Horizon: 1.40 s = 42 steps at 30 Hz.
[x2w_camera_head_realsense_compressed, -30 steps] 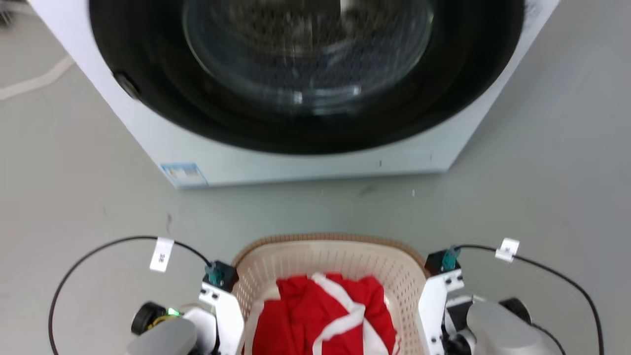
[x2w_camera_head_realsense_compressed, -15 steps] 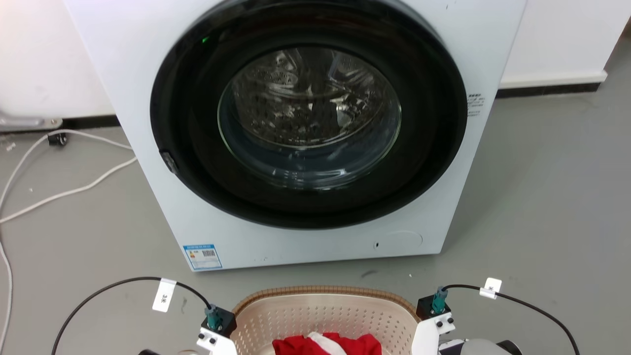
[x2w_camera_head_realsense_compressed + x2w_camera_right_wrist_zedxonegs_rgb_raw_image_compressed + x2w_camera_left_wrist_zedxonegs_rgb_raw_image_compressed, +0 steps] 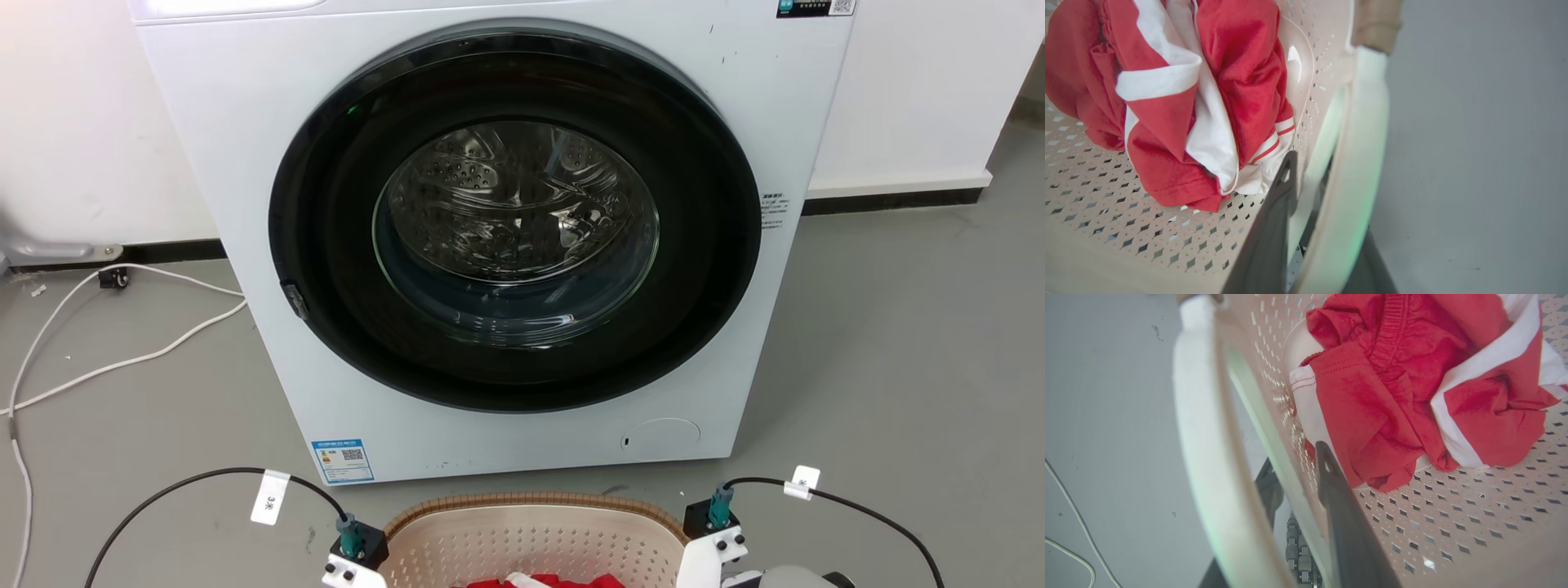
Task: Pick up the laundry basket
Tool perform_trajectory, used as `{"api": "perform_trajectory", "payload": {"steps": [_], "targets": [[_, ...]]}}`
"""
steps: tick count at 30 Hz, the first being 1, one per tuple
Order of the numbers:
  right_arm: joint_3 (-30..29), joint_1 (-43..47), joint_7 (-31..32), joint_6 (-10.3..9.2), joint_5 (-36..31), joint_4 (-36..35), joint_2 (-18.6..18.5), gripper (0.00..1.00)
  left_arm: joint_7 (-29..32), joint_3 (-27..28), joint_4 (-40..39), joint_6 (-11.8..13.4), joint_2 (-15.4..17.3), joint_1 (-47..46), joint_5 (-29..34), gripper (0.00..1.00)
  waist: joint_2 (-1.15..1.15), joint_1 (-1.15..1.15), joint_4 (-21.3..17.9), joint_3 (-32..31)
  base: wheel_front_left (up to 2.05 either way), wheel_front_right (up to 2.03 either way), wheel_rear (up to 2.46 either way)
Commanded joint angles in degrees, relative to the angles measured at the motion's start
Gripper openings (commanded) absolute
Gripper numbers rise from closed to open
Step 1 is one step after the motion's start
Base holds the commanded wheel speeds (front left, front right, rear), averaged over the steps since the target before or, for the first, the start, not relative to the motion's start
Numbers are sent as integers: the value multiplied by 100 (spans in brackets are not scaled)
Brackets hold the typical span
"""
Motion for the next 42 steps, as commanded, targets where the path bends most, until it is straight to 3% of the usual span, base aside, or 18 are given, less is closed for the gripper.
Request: {"api": "perform_trajectory", "payload": {"steps": [1, 18, 42], "targets": [[109, -110, 51, 78, -19, -34, 73, 0, 48, -16, -116, -66, -77, -97, 10, 0, 0, 0, 10, -19, 0, 0, 0], [424, -217, 198, 79, 294, -16, 103, 0, 499, -2, -441, -66, 8, -80, -89, 0, 0, 0, 11, -32, 0, 0, 0], [676, -331, 289, 79, 634, 134, 101, 0, 667, -1, -469, -66, 2, -34, -185, 0, 0, 0, 7, -16, 0, 0, 0]]}}
